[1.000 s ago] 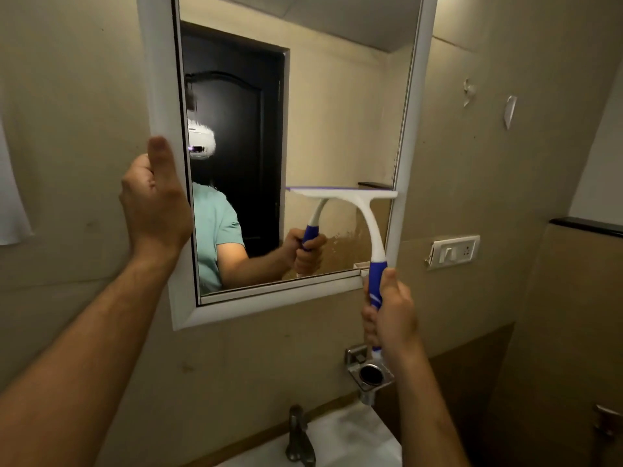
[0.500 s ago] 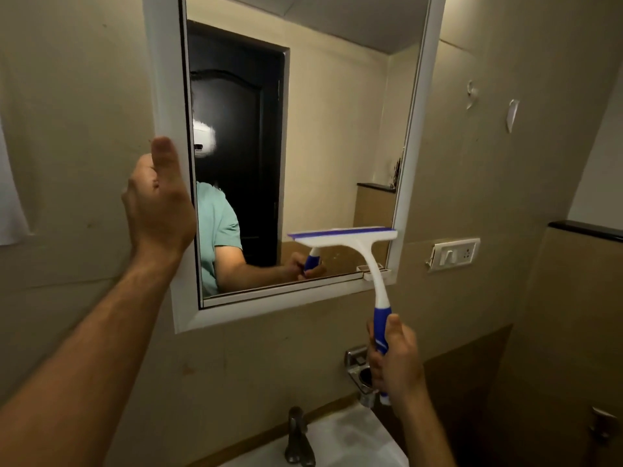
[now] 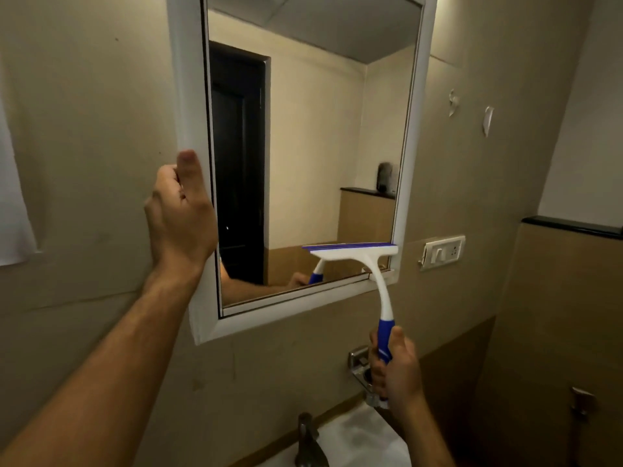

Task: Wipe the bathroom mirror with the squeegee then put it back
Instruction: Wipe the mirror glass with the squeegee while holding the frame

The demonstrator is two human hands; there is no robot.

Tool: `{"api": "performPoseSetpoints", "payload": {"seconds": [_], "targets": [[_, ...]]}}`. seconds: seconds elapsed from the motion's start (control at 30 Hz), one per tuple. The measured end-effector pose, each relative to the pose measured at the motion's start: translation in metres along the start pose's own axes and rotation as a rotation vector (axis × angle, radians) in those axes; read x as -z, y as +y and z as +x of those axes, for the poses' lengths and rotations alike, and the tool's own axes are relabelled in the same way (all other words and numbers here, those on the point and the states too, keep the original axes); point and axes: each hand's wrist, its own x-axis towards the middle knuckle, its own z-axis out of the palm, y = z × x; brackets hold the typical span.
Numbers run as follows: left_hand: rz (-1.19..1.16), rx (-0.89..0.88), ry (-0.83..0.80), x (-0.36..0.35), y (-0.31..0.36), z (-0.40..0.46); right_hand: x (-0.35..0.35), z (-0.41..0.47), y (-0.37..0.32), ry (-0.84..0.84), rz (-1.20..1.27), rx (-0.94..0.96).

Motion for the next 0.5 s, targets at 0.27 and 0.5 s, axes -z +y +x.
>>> {"api": "performPoseSetpoints", "payload": {"seconds": [0.27, 0.5], "targets": [[-0.041, -0.005, -0.015, 0.002, -0.007, 0.002, -0.009, 0.028, -0.059, -0.016, 0.055, 0.112], [-0.084, 0.011, 0.015, -0.002, -0.016, 0.005, -0.007, 0.0, 0.015, 0.066, 0.055, -0.022]]}}
